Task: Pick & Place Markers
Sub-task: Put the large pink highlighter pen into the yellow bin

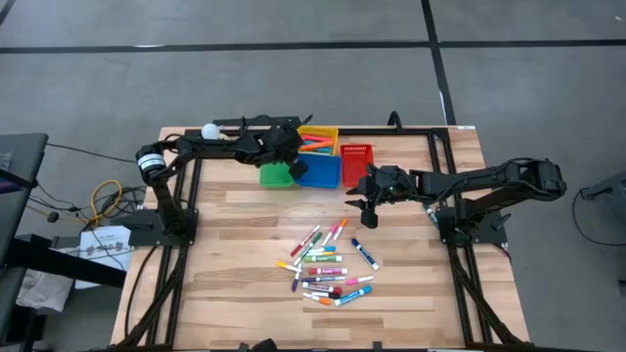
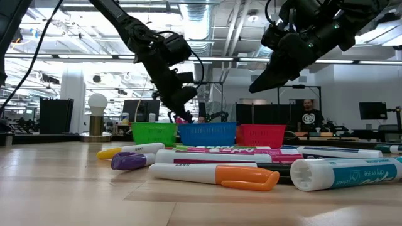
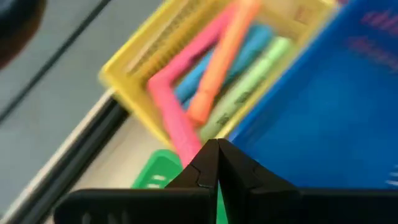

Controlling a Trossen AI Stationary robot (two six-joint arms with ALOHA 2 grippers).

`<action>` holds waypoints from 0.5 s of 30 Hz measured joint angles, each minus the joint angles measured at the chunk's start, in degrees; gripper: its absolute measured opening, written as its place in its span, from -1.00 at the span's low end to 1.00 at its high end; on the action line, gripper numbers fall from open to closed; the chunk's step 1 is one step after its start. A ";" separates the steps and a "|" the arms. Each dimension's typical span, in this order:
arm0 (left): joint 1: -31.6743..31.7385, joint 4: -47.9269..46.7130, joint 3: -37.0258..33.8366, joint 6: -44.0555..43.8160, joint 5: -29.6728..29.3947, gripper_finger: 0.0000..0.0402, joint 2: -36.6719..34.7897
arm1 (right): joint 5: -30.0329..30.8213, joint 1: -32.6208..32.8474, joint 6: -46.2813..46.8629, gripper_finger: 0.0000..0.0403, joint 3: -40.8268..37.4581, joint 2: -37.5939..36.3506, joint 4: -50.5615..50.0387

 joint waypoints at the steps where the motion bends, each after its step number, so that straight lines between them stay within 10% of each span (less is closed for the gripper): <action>1: -0.27 -1.62 0.00 -0.07 -1.08 -0.97 -0.51 | -0.01 0.00 -0.05 -0.38 0.00 0.00 -0.07; 15: -2.29 -4.62 -0.02 -0.96 -6.62 -0.97 -8.33 | -0.05 0.05 0.02 -0.38 0.00 0.00 -0.30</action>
